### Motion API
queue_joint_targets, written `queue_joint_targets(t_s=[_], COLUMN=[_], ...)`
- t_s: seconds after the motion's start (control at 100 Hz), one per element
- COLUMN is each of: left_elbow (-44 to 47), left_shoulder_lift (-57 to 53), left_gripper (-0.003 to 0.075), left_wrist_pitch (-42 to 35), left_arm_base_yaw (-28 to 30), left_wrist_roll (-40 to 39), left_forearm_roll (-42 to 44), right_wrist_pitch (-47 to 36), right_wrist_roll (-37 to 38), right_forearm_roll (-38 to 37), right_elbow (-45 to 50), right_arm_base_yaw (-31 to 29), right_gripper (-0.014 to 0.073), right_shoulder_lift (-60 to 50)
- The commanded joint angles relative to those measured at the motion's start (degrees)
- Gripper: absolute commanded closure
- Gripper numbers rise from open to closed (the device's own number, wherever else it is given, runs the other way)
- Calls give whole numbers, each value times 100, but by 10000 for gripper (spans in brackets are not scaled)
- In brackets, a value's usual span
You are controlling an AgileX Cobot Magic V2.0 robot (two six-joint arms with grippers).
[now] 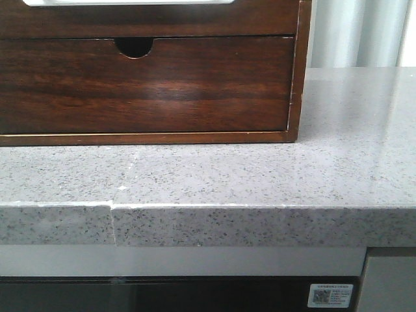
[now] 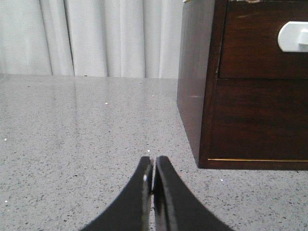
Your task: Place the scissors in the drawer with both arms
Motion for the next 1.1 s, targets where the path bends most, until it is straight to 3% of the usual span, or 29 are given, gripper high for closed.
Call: queue_joint_targets(t_s=[0.0, 0.54, 0.7, 1.09], left_elbow=[206, 206, -164, -2582], left_shoulder_lift=[-176, -176, -176, 863], left_gripper=[741, 741, 741, 741], left_wrist_pitch=[-457, -749, -714, 1258], left_arm_base_yaw=[-48, -48, -48, -48], left_wrist_roll=[-2, -2, -67, -67], left_forearm_roll=[-39, -42, -284, -431], right_wrist_pitch=[-356, -382, -212, 1474], right_wrist_roll=[-28, -28, -28, -28], right_forearm_roll=[-150, -150, 118, 148], right_elbow=[102, 102, -225, -2292], right_arm_base_yaw=[-33, -33, -33, -33], right_gripper=[662, 662, 662, 662], right_shoulder_lift=[-63, -63, -63, 321])
